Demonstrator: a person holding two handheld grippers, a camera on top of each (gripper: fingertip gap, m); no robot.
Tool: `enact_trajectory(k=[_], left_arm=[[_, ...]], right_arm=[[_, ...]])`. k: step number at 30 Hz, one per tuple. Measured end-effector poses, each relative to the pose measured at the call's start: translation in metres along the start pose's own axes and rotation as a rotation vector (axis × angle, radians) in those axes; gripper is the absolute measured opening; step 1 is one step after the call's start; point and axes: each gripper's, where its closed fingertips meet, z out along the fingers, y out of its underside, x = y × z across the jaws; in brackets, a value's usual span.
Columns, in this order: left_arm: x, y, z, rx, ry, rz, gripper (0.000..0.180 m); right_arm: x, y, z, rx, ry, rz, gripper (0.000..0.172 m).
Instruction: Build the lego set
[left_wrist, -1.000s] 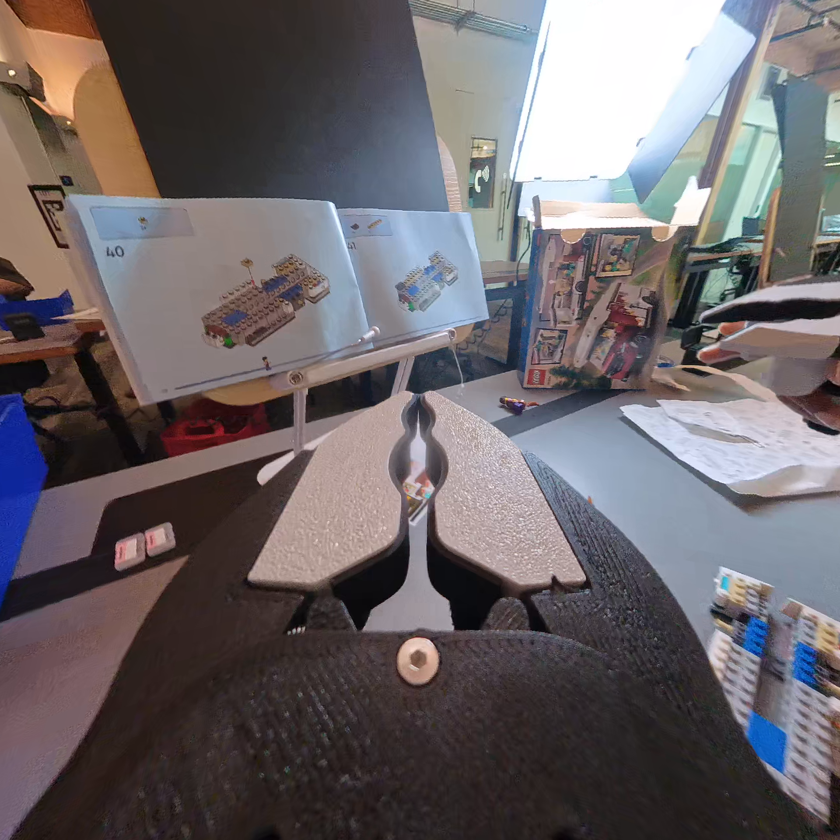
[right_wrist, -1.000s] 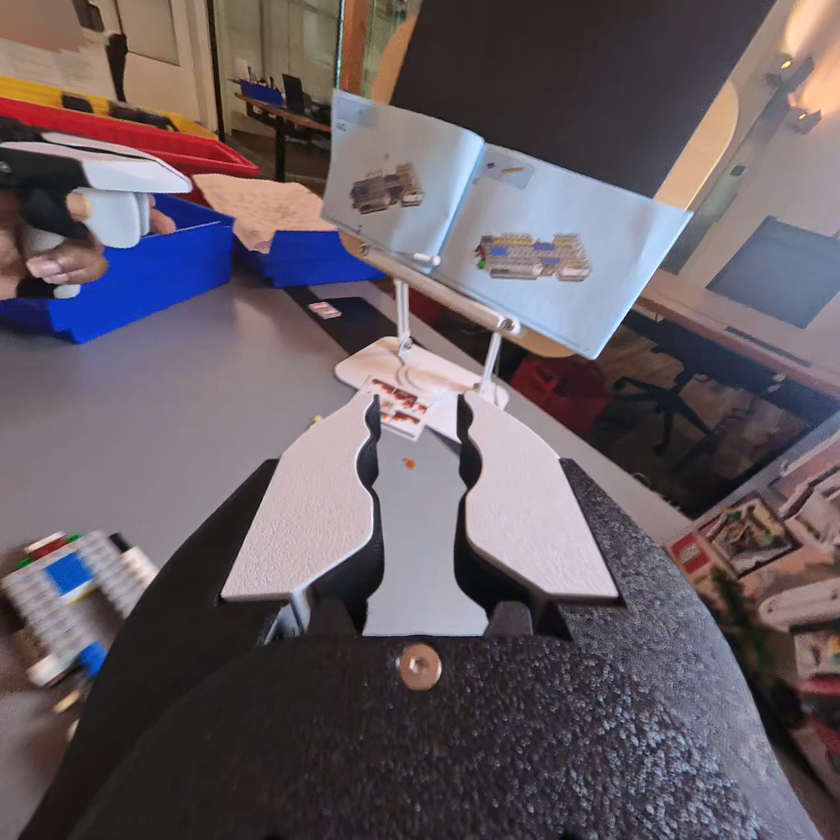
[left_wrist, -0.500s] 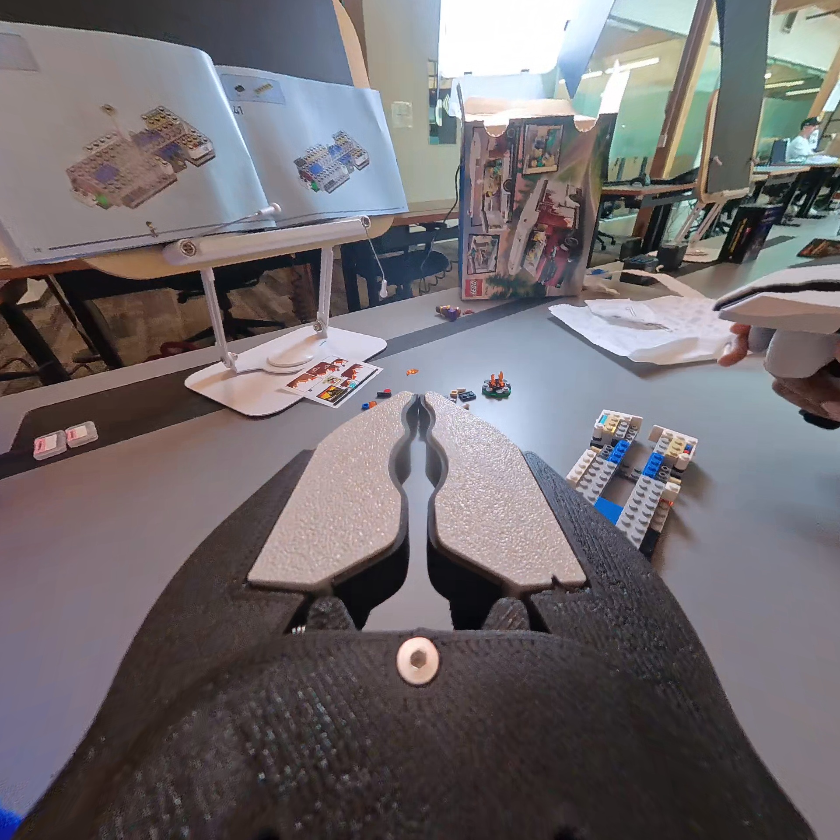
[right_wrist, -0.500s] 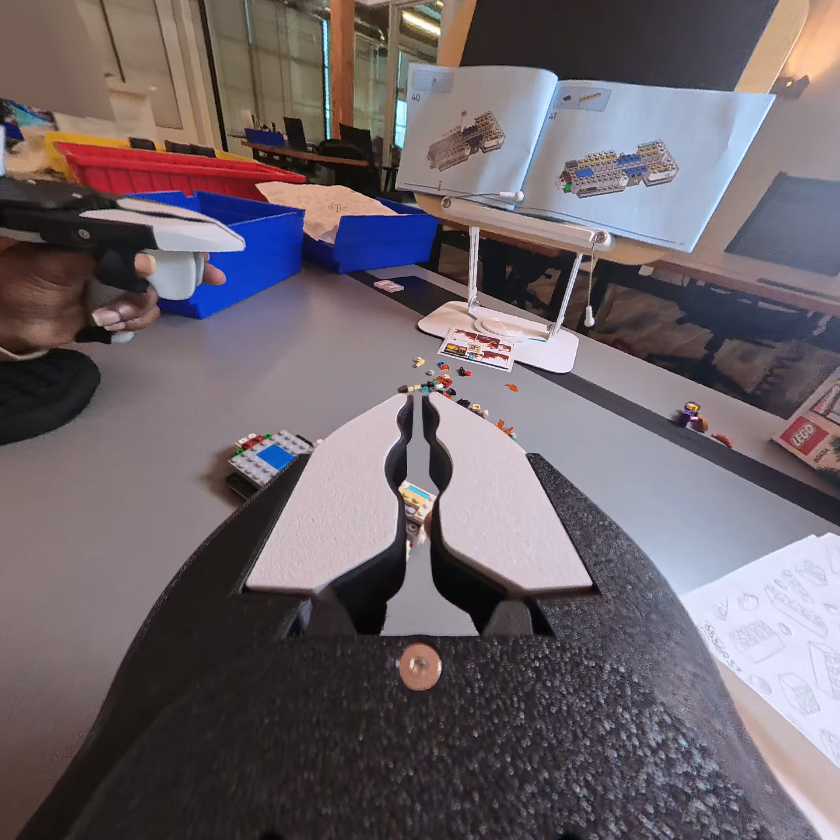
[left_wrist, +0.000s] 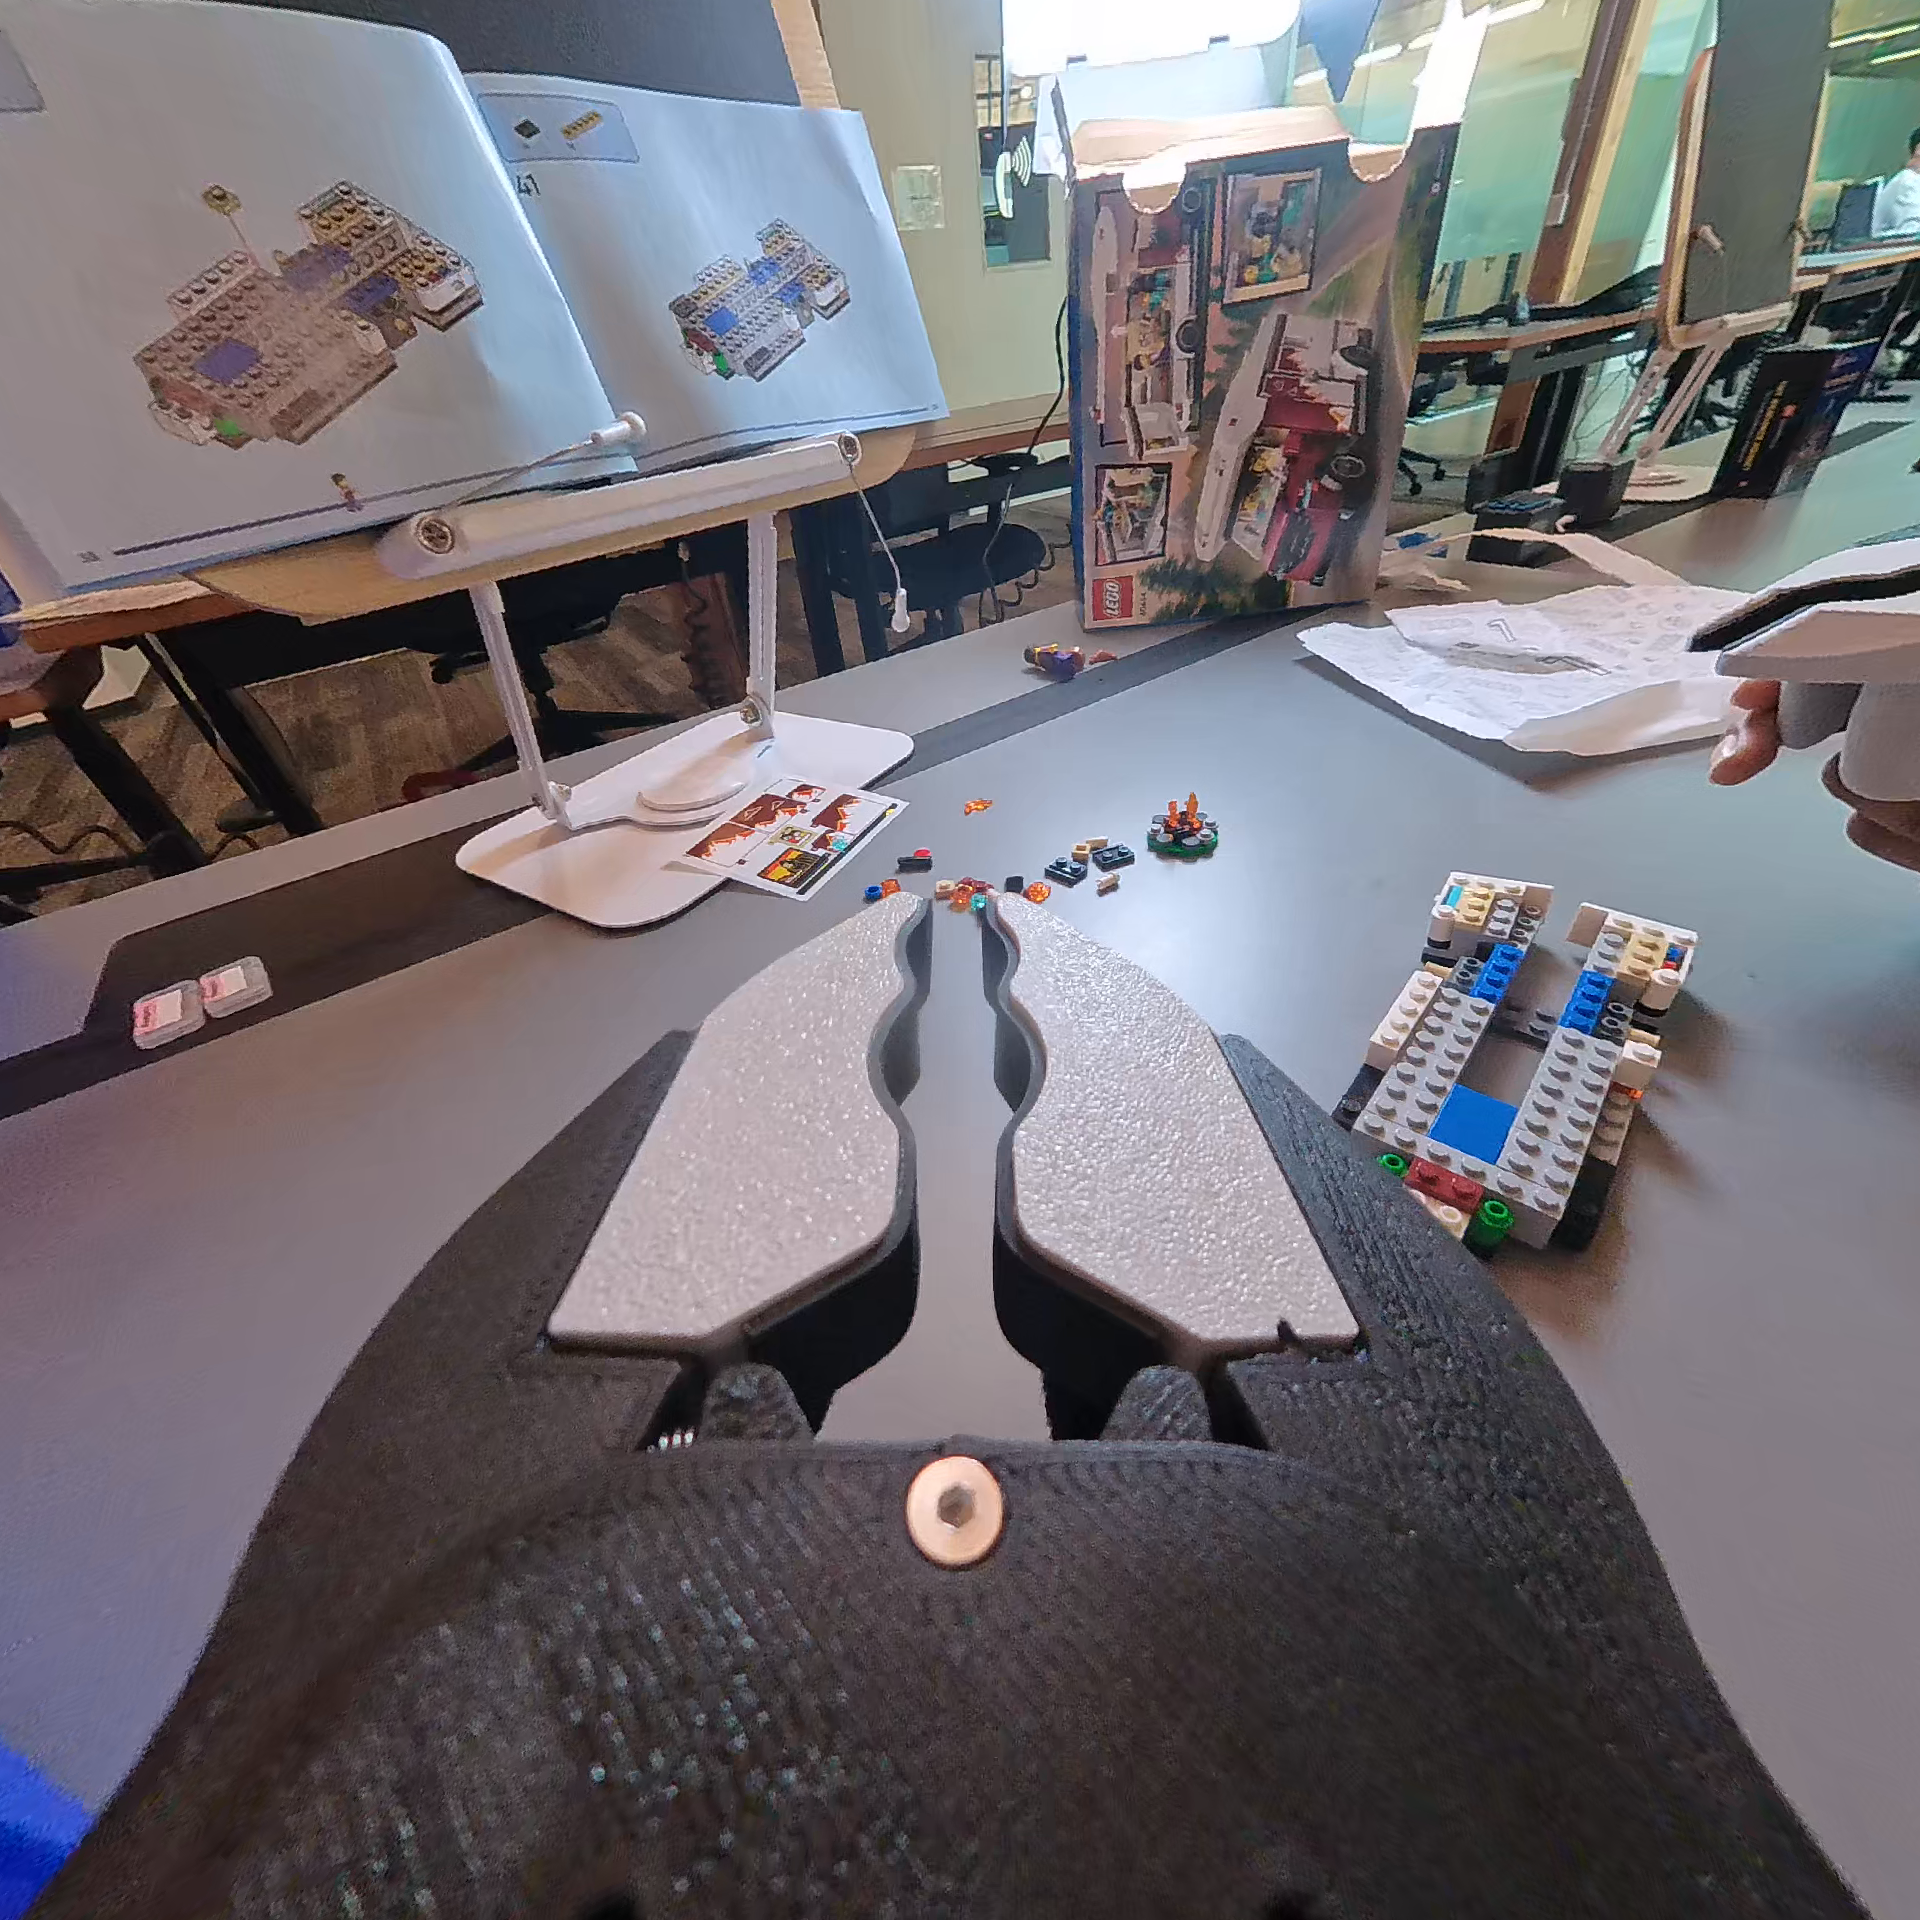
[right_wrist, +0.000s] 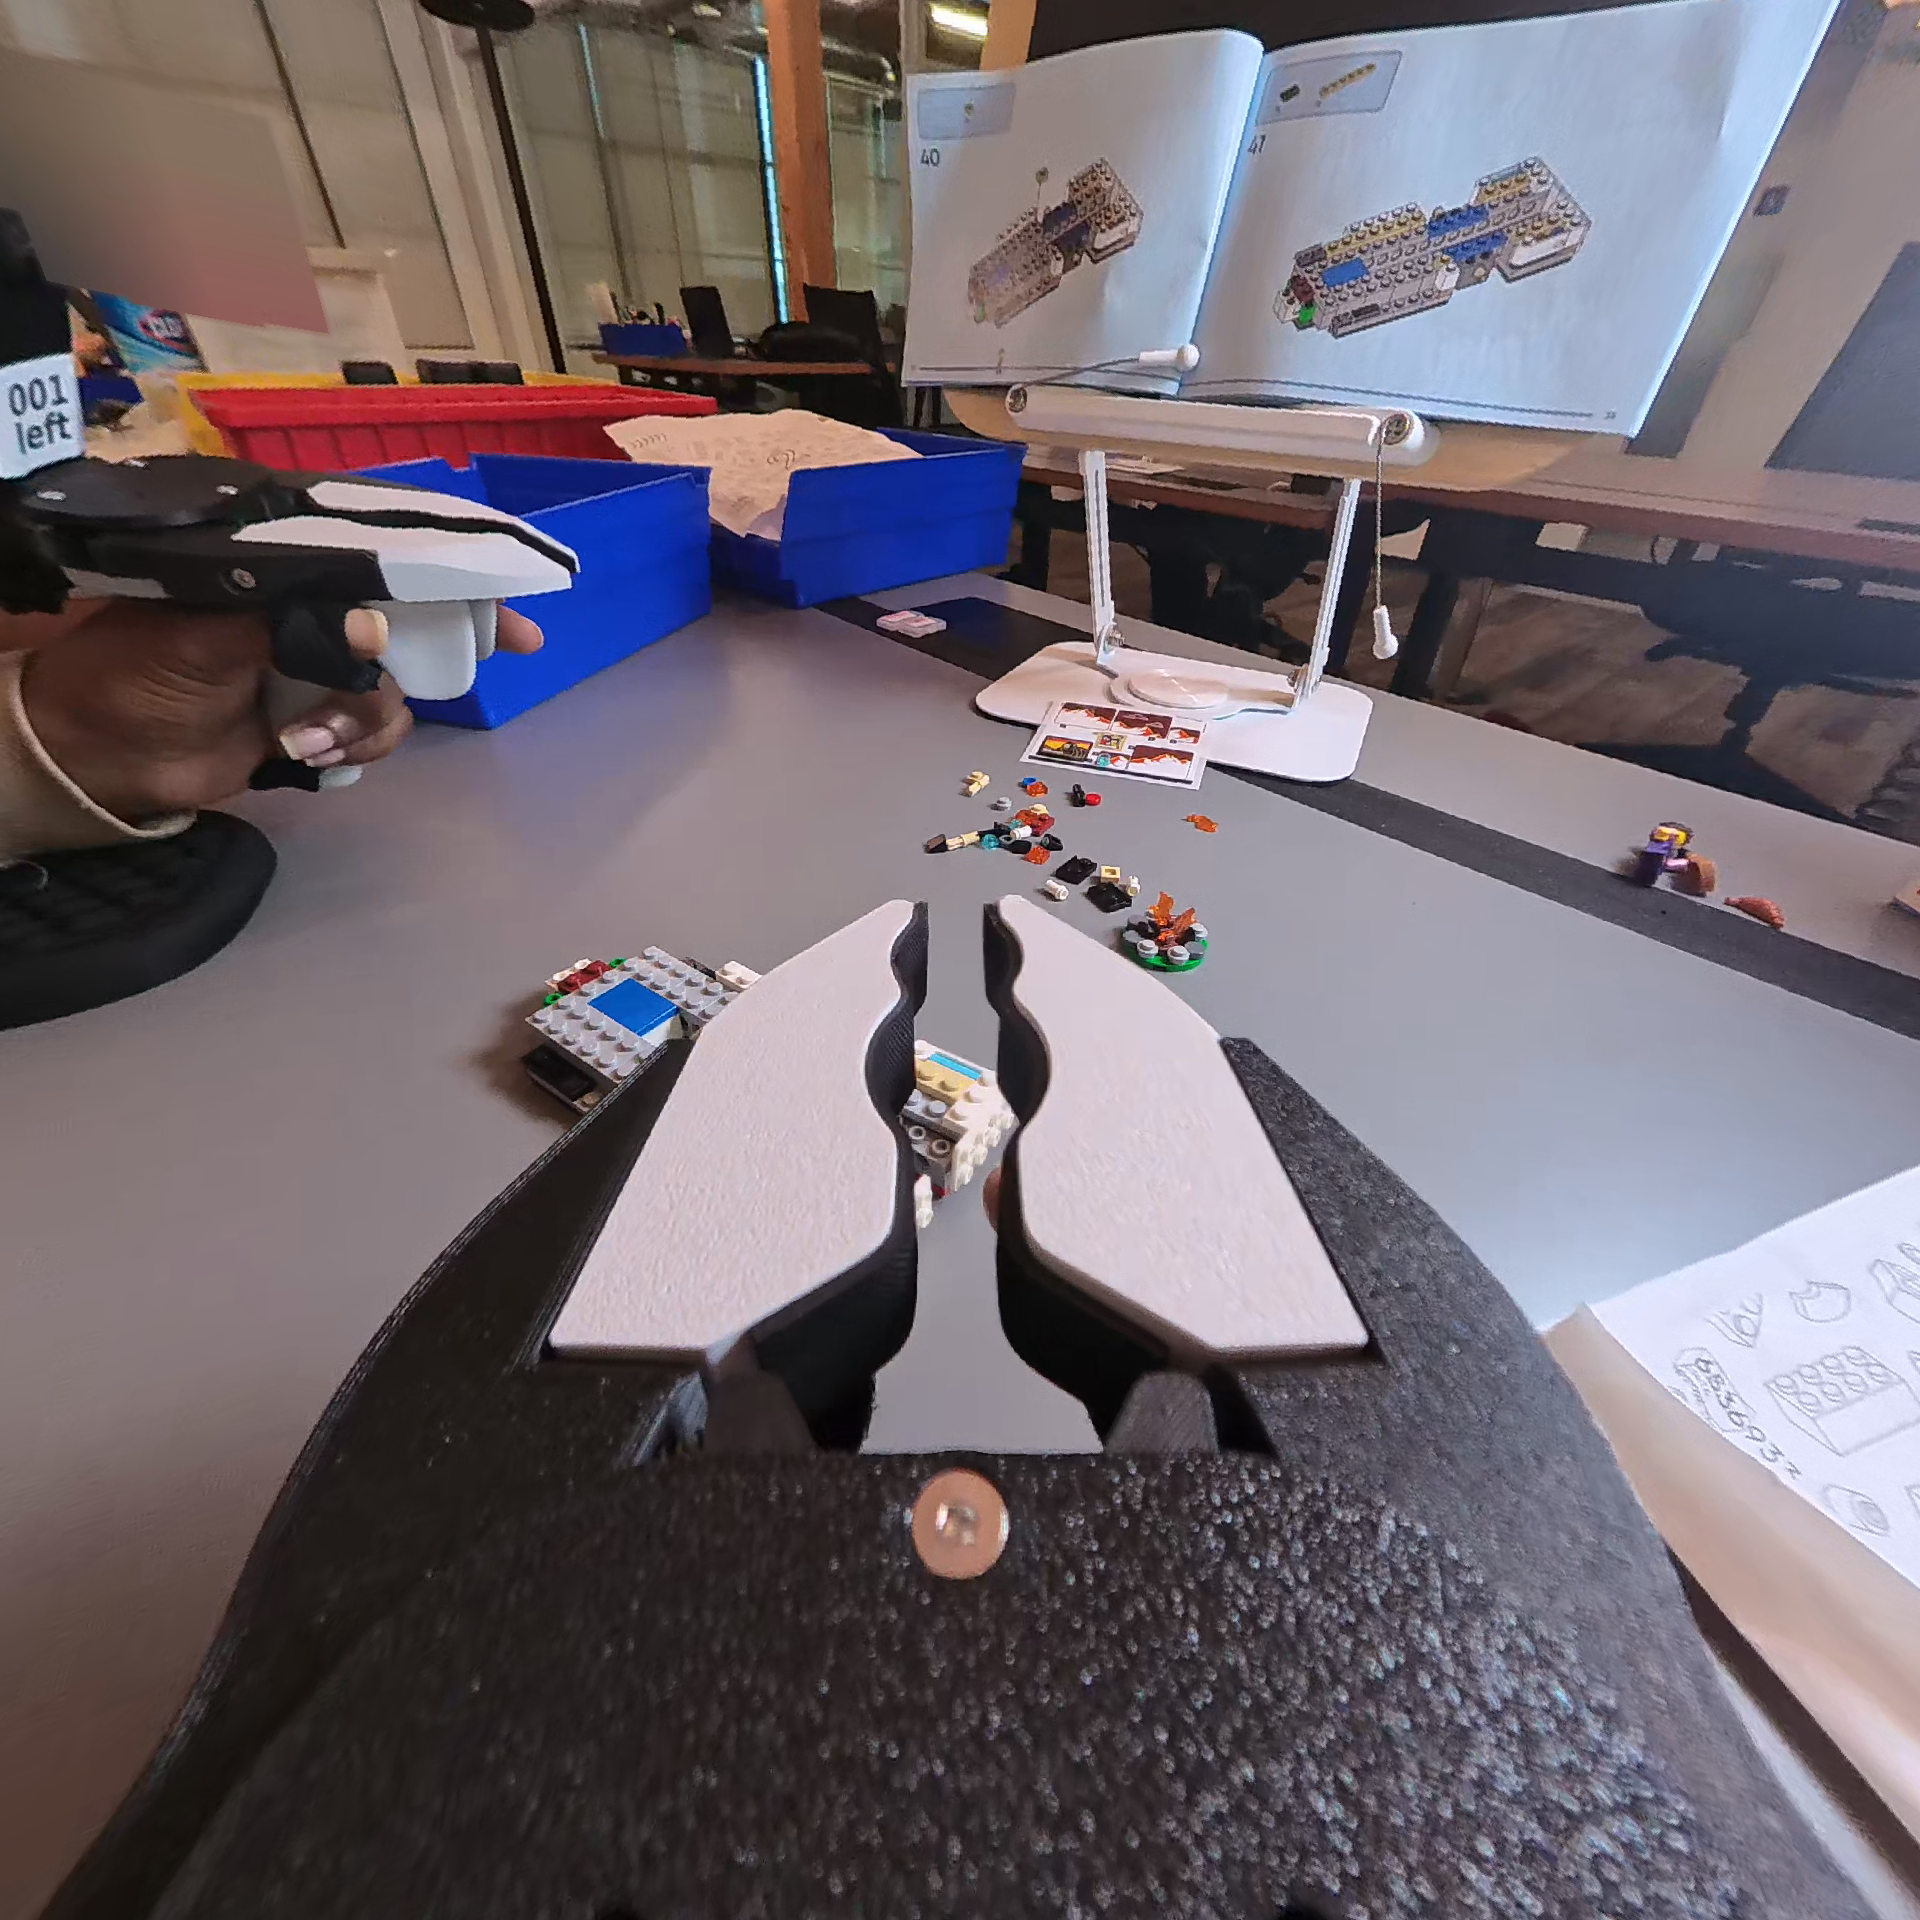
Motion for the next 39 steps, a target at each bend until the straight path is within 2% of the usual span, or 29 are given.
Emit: enact_trajectory(k=[15, 18, 21, 26, 29, 34, 39], left_arm=[[-0.020, -0.006, -0.002, 0.013, -0.068, -0.008, 0.013], [-0.038, -0.018, 0.002, 0.031, -0.125, 0.021, 0.014], [-0.060, -0.049, 0.009, 0.087, -0.177, 0.041, 0.016], [-0.116, -0.121, 0.044, 0.202, -0.266, 0.010, 0.015], [-0.158, -0.149, 0.079, 0.232, -0.331, -0.025, 0.011], [-0.219, -0.148, 0.126, 0.181, -0.442, -0.063, 0.009], [-0.236, -0.144, 0.140, 0.172, -0.493, -0.029, 0.003]], right_arm=[[0.001, 0.000, 0.001, -0.010, 0.009, -0.007, 0.034], [0.002, -0.001, 0.000, -0.006, 0.016, -0.013, 0.036], [0.001, 0.000, 0.001, -0.013, 0.014, -0.009, 0.036], [-0.002, 0.002, 0.003, -0.021, 0.005, -0.003, 0.037], [-0.002, 0.001, 0.003, -0.020, 0.008, -0.011, 0.037], [0.002, -0.001, -0.001, -0.007, 0.023, -0.008, 0.036], [0.007, -0.001, -0.003, -0.001, 0.028, 0.016, 0.036]])
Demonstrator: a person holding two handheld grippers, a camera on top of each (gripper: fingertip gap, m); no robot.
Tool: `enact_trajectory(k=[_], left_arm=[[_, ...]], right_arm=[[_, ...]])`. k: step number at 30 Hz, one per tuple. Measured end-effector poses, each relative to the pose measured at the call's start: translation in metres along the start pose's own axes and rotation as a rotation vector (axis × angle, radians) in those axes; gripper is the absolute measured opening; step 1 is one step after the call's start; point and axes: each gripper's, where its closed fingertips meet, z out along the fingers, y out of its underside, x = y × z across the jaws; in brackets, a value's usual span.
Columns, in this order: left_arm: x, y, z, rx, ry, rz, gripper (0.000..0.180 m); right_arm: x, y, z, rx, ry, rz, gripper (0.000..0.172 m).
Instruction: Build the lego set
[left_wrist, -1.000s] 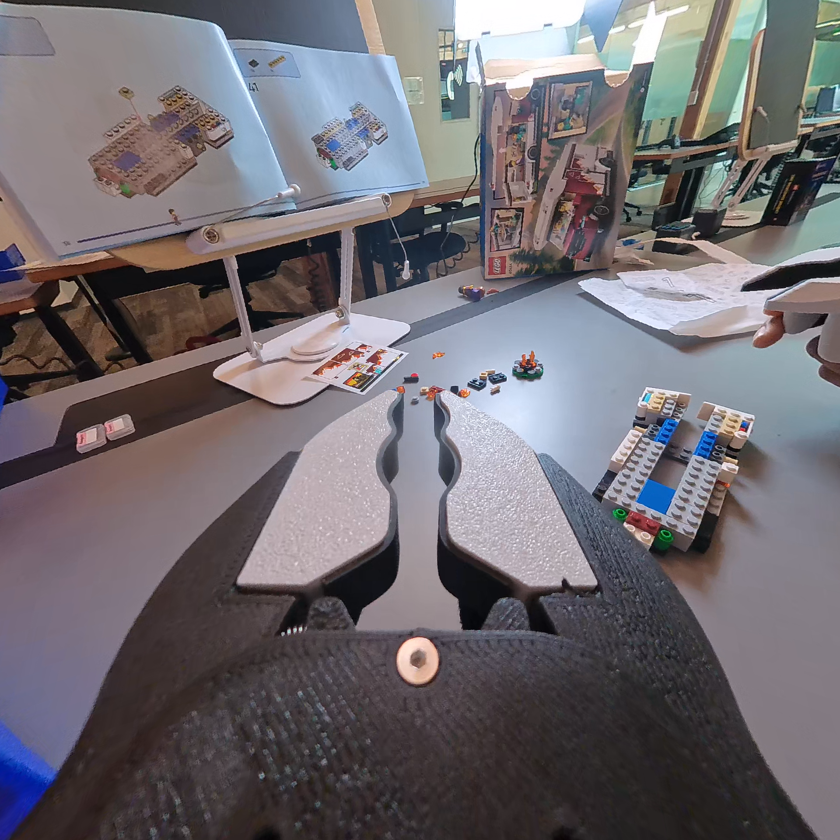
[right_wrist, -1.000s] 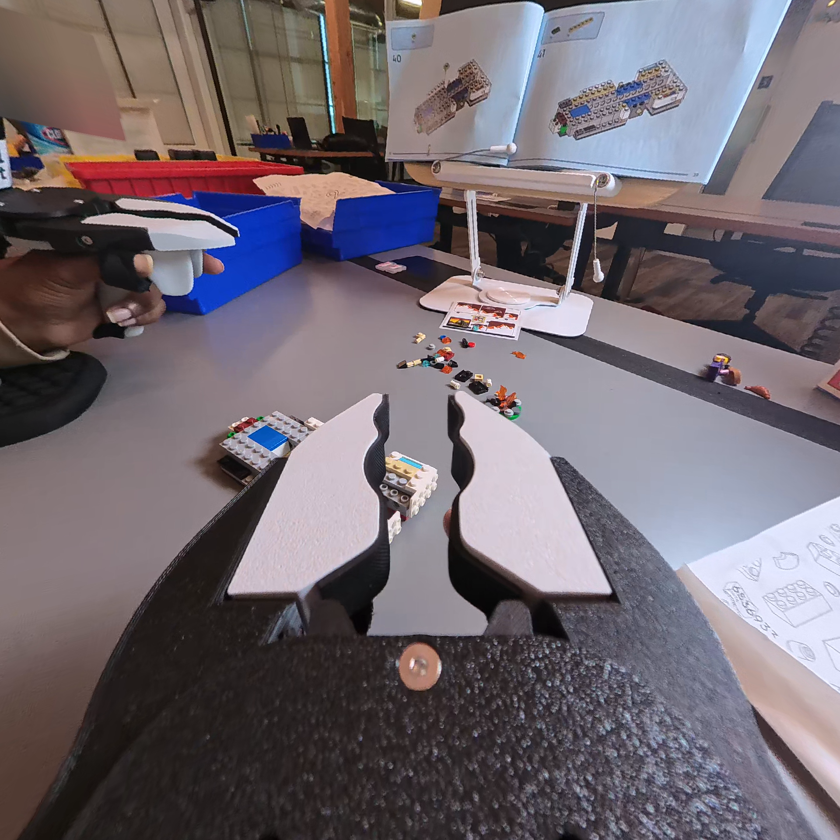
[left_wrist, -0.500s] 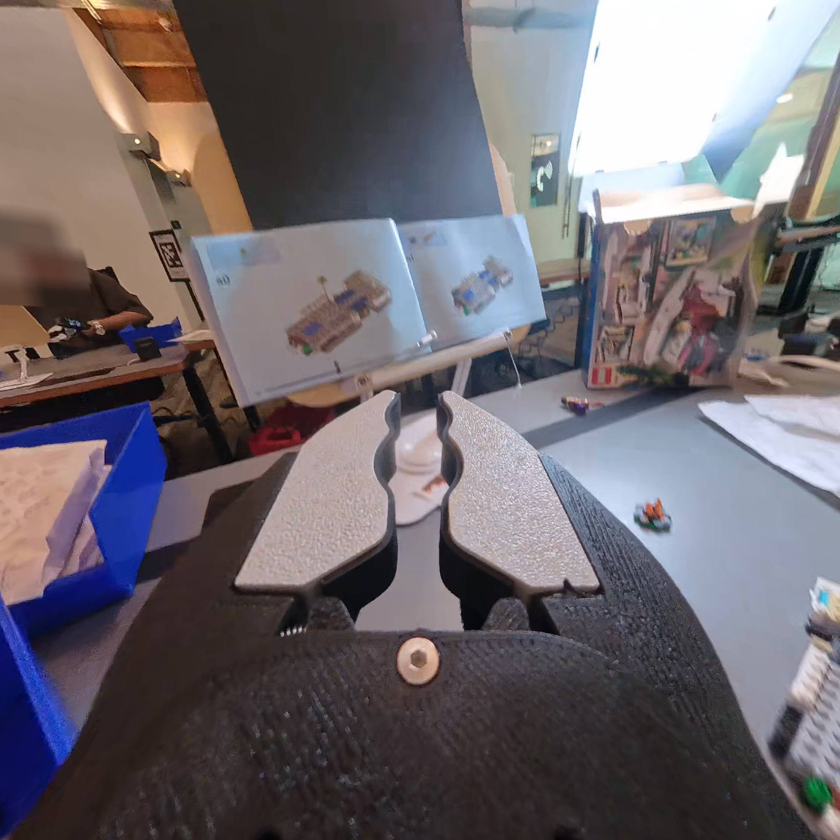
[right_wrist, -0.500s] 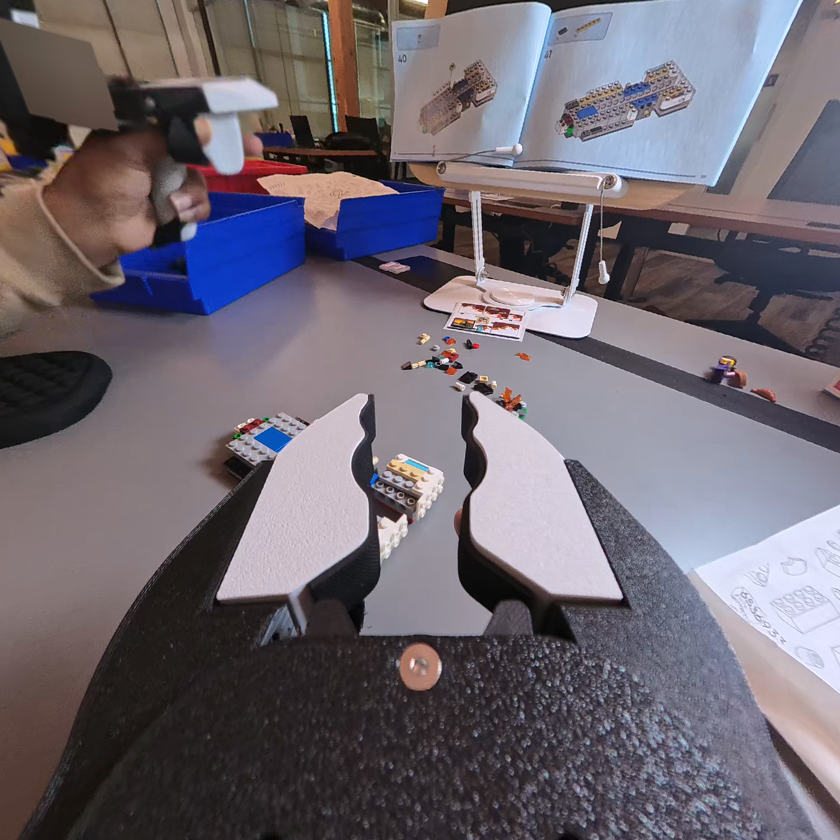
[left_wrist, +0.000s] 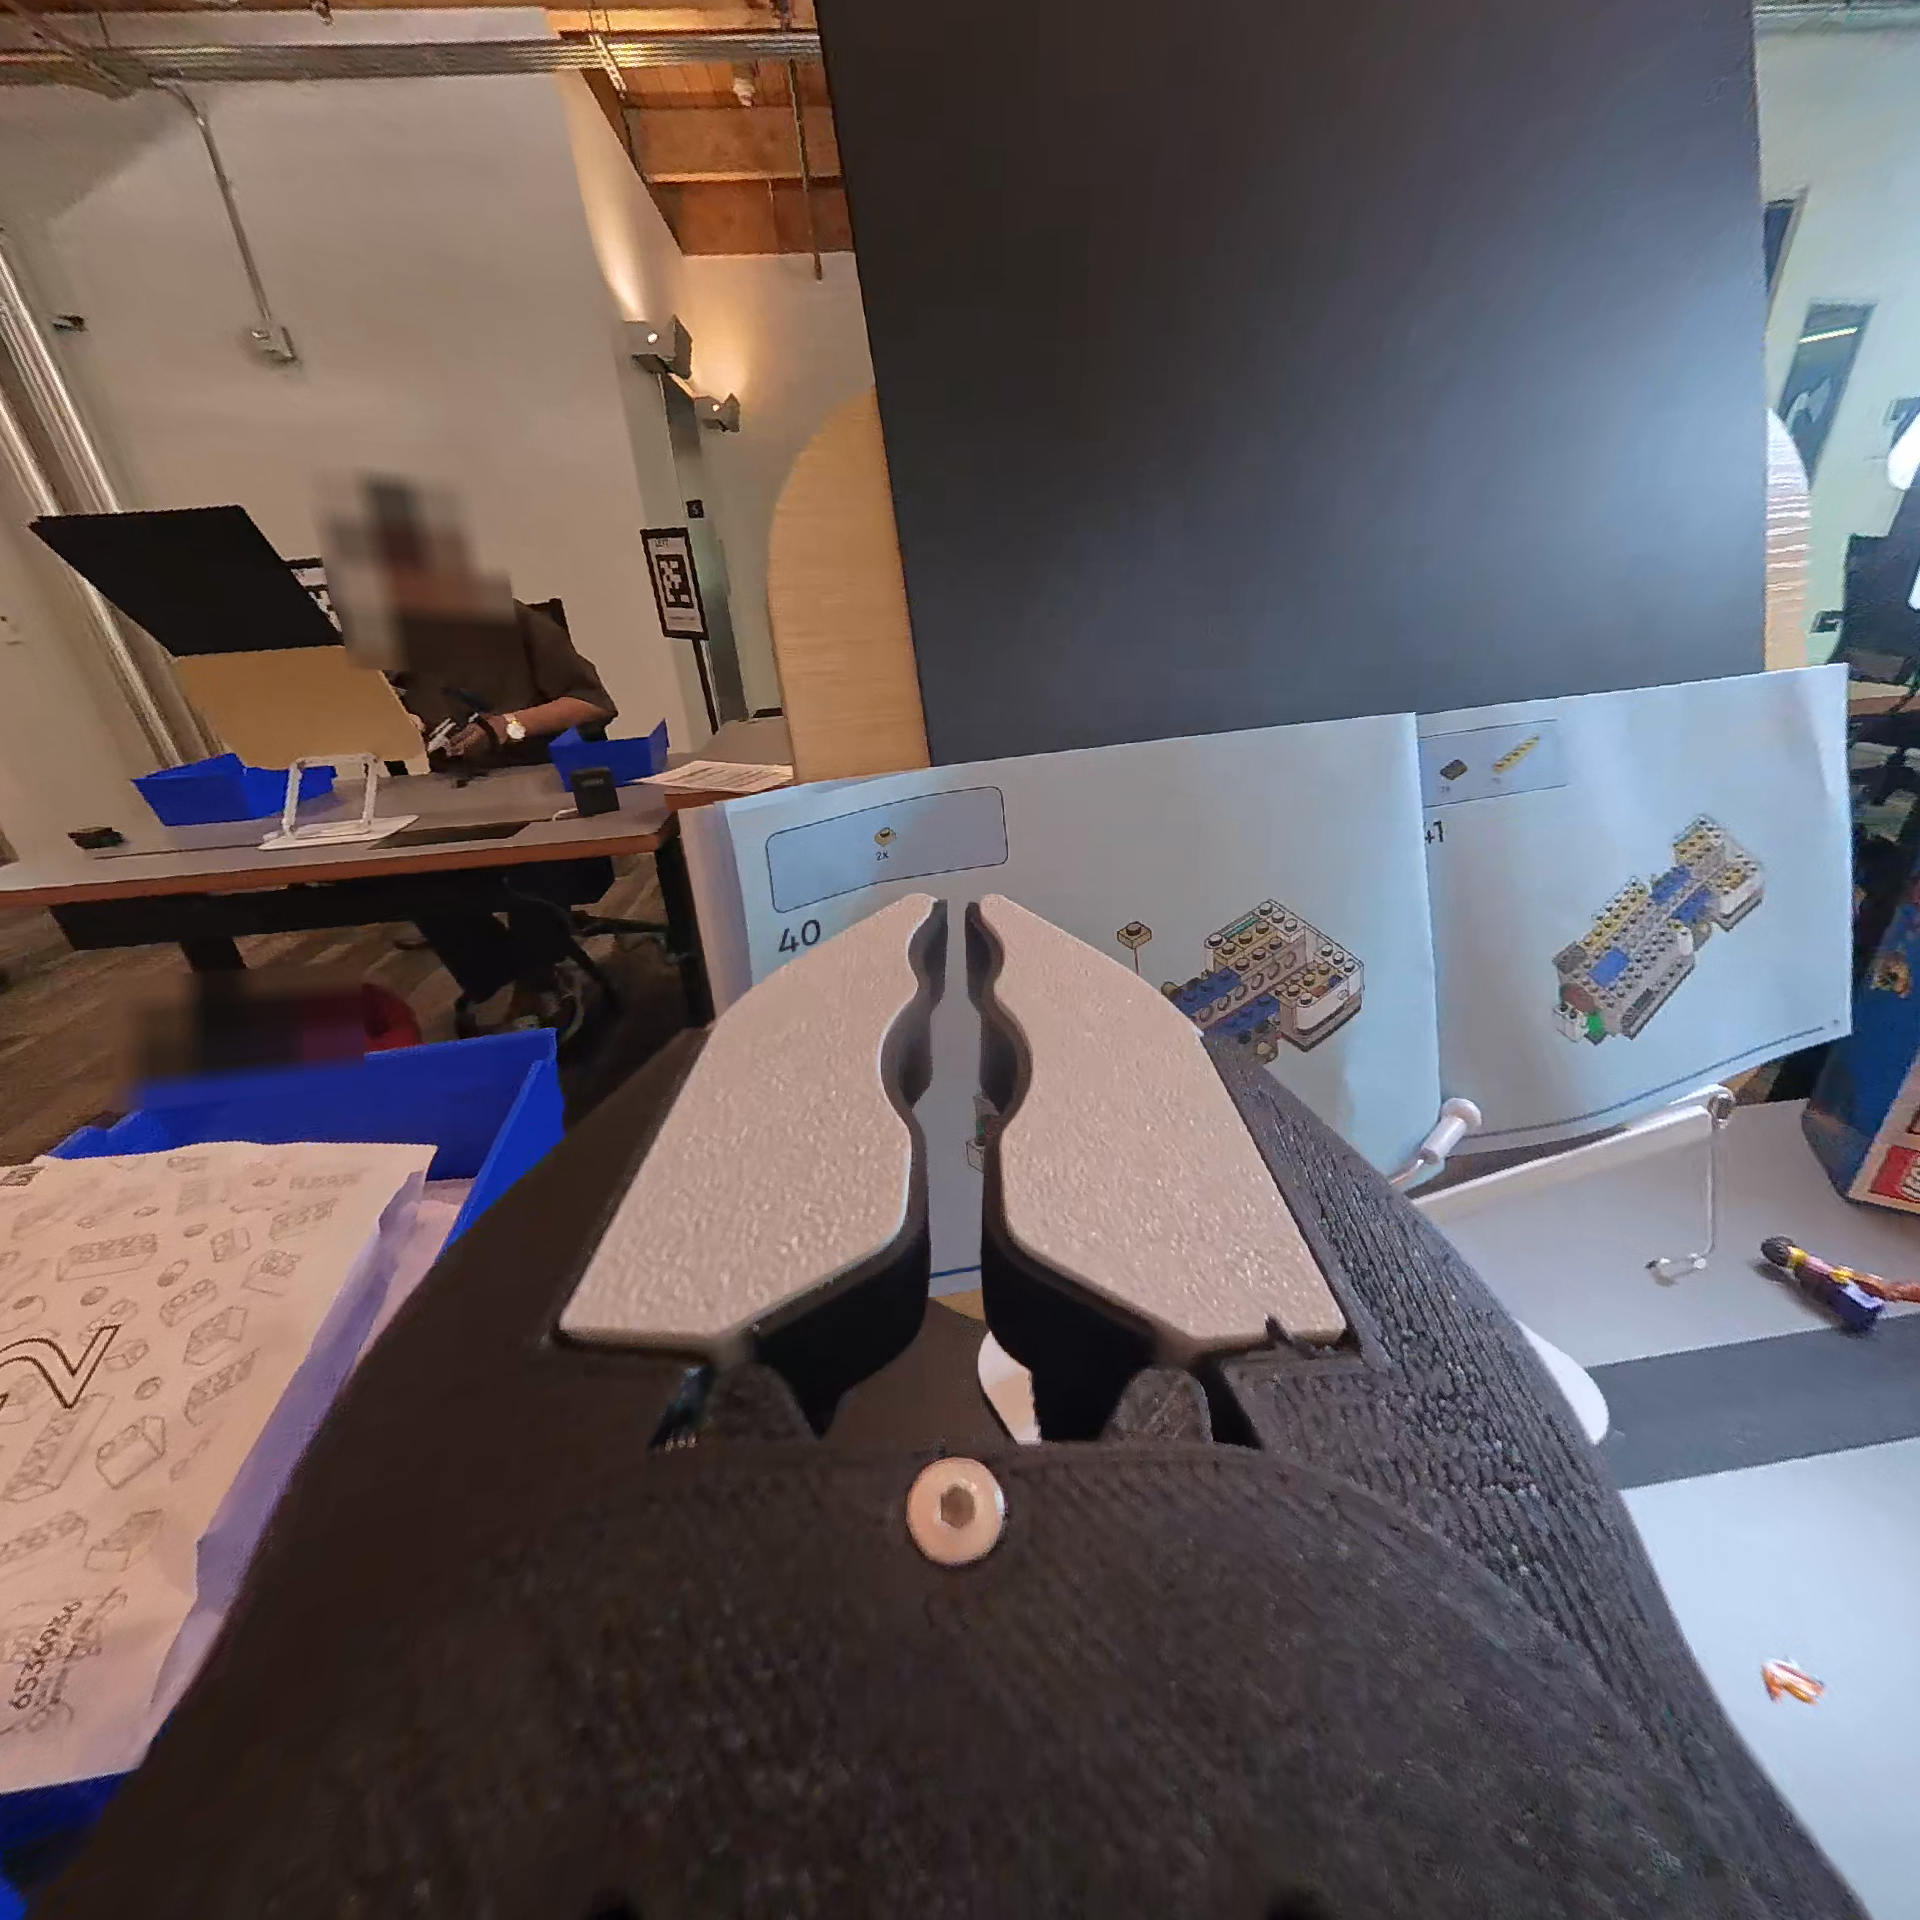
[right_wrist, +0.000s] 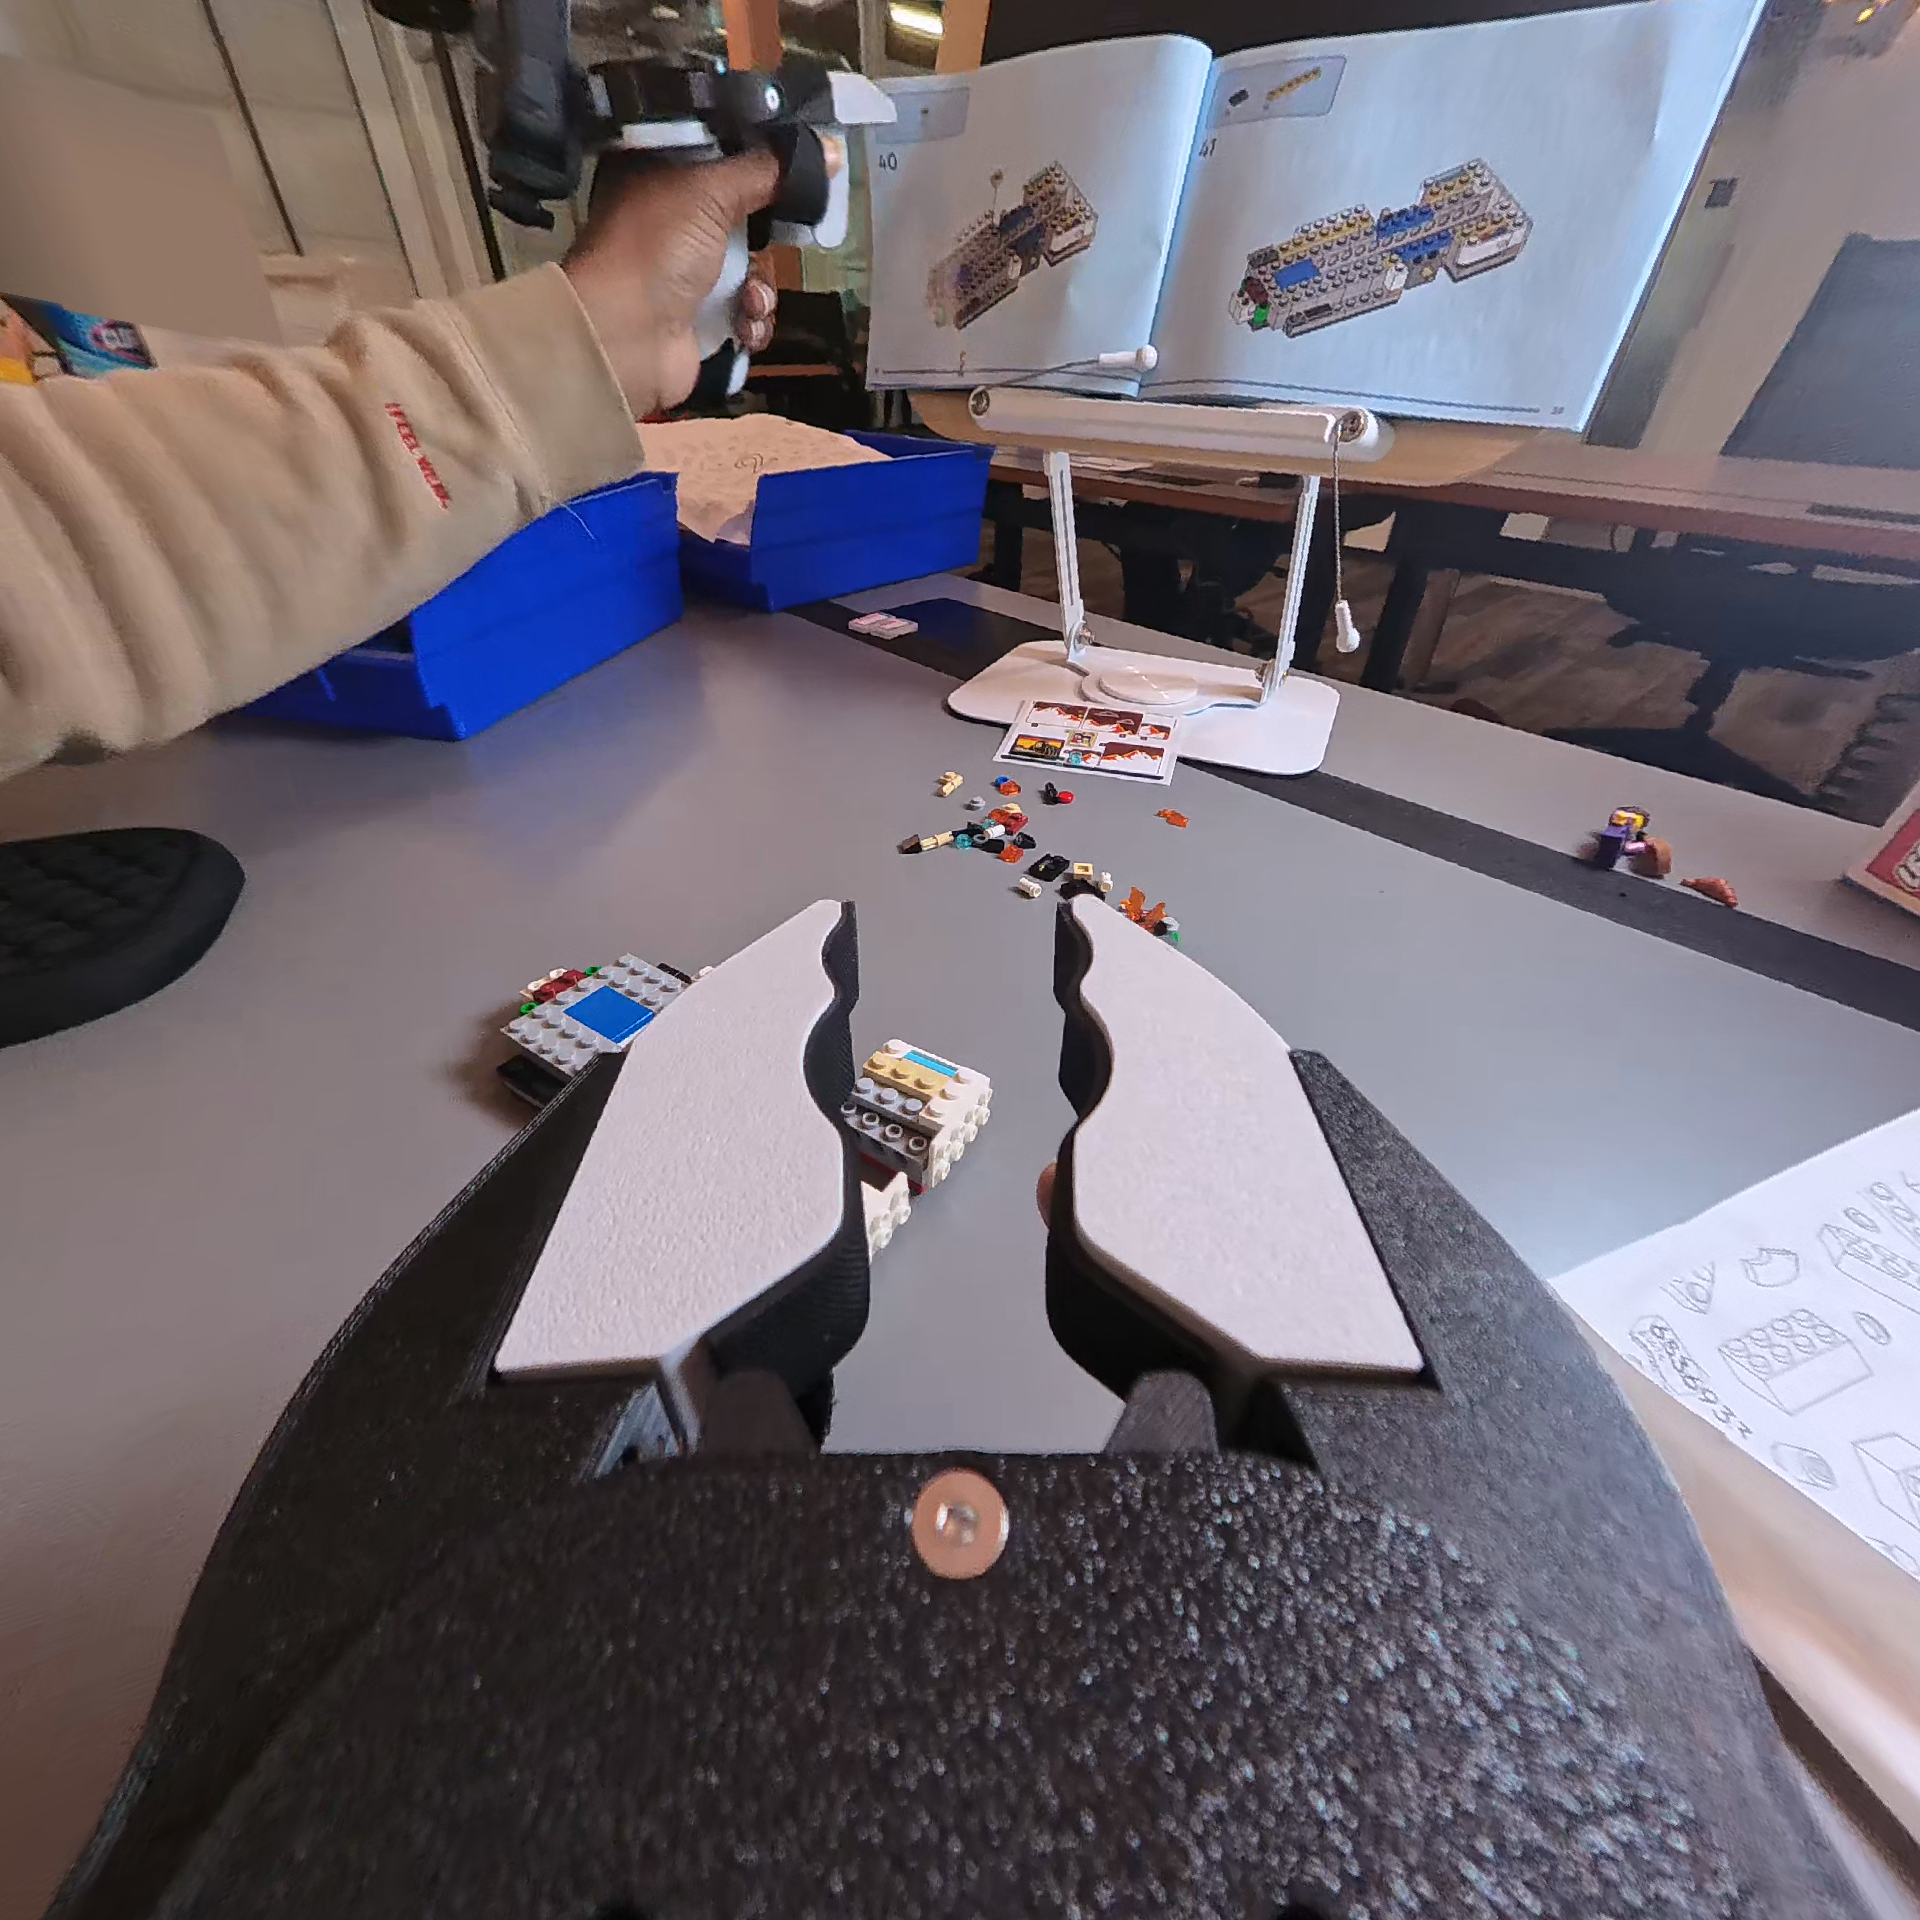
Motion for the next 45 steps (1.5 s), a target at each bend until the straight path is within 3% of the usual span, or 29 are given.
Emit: enact_trajectory(k=[21, 32, 45], left_arm=[[-0.002, 0.006, -0.001, -0.022, 0.016, 0.051, 0.000], [0.034, 0.038, 0.005, -0.085, 0.100, 0.051, 0.000], [0.039, 0.042, 0.008, -0.097, 0.110, 0.069, 0.000]], right_arm=[[-0.001, 0.005, 0.003, -0.026, -0.002, -0.006, 0.037], [-0.001, 0.006, 0.003, -0.036, 0.002, -0.017, 0.037], [-0.001, 0.007, 0.003, -0.037, -0.002, -0.010, 0.037]])
